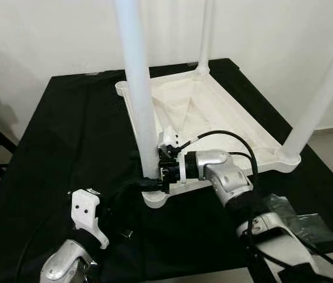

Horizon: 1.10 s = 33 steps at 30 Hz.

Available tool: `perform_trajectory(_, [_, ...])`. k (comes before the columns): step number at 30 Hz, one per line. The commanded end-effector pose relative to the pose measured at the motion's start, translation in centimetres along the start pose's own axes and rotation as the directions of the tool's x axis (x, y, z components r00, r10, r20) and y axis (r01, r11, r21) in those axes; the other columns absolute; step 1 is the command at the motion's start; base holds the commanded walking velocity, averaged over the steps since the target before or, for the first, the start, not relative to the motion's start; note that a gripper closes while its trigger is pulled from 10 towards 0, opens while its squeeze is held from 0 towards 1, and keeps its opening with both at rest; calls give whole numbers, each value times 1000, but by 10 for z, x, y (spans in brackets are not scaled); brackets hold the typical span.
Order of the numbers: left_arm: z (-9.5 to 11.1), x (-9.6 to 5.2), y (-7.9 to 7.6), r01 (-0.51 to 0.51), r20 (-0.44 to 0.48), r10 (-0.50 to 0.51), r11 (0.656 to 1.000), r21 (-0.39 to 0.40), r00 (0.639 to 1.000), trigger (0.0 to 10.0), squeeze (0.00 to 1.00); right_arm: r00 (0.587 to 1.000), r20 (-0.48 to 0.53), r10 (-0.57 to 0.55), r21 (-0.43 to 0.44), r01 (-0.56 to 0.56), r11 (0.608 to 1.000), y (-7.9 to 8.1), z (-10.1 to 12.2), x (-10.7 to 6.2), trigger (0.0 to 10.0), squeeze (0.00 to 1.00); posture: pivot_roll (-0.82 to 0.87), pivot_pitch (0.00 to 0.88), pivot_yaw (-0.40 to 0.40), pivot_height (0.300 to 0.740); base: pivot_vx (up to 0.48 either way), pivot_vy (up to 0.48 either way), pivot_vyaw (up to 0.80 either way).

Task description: Building children table

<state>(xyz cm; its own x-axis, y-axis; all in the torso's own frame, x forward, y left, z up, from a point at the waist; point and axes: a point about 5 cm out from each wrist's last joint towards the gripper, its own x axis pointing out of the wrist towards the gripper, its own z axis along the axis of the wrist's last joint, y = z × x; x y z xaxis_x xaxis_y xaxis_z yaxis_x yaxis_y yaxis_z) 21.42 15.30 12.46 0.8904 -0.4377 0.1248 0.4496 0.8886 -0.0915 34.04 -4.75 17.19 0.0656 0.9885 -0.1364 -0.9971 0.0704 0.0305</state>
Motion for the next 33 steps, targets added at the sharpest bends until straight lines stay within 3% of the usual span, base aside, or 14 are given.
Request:
perform_trajectory(1, [-3,-2,2,-10,-18,10,1000,6,1000,10000,0,1000,4,19,12,-19,1000,0,1,6,0,0,32,67,12,740,0,0,0])
perform_trajectory(13, [-2,-2,1,-11,-15,11,1000,5,1000,10000,0,999,29,-24,18,24,1000,-6,-7,-7,0,0,25,78,13,740,0,0,0])
perform_trajectory(14, [-2,-4,0,-11,-14,11,1000,4,1000,10000,0,925,-14,-380,55,381,923,-8,-26,-12,0,0,23,90,2,740,0,0,0])
perform_trajectory(15, [-2,-4,0,-11,-14,11,1000,4,1000,10000,0,925,-14,-380,55,381,923,-8,-26,-12,0,0,23,90,2,740,0,0,0])
perform_trajectory(16, [-1,-4,0,-12,-13,12,1000,5,1000,10000,0,816,-48,-576,68,578,813,-9,-34,-17,0,0,23,90,2,740,0,0,0])
perform_trajectory(17, [-1,-4,0,-12,-13,12,1000,5,1000,10000,0,816,-48,-576,68,578,813,-9,-34,-17,0,0,23,90,2,740,0,0,0])
perform_trajectory(18, [0,-5,1,-14,-11,14,1000,5,1000,10000,0,711,-55,-701,94,703,705,5,-41,-20,0,0,16,104,1,740,0,0,0])
perform_trajectory(19, [0,-5,1,-14,-11,14,1000,5,1000,10000,0,711,-55,-701,94,703,705,5,-41,-20,0,0,16,104,1,740,0,0,0])
perform_trajectory(20, [0,-6,2,-16,-11,16,1000,5,1000,10000,0,664,-53,-746,134,745,653,24,-46,-13,0,0,-8,110,26,740,0,0,0])
perform_trajectory(28, [-1,-4,3,-10,-18,10,1000,5,1000,10000,0,713,-10,-701,131,696,706,36,-49,6,0,0,6,92,19,740,0,0,0])
perform_trajectory(29, [-1,-4,4,-17,-16,17,1000,9,1000,10000,0,714,3,-700,119,695,709,35,-47,8,2471,0,8,90,19,740,0,0,0])
perform_trajectory(30, [-1,-4,4,-22,-15,22,1000,10,1000,10000,0,706,11,-708,110,703,702,36,-45,9,10000,0,6,88,17,740,0,0,0])
perform_trajectory(32, [-1,-4,4,-23,-15,24,1000,11,1000,10000,0,705,27,-709,109,703,703,36,-43,9,10000,0,5,88,16,740,0,0,0])
perform_trajectory(33, [-1,-4,4,-24,-14,24,1000,11,1000,10000,0,707,42,-706,97,700,707,37,-41,9,10000,114,4,86,15,740,0,0,0])
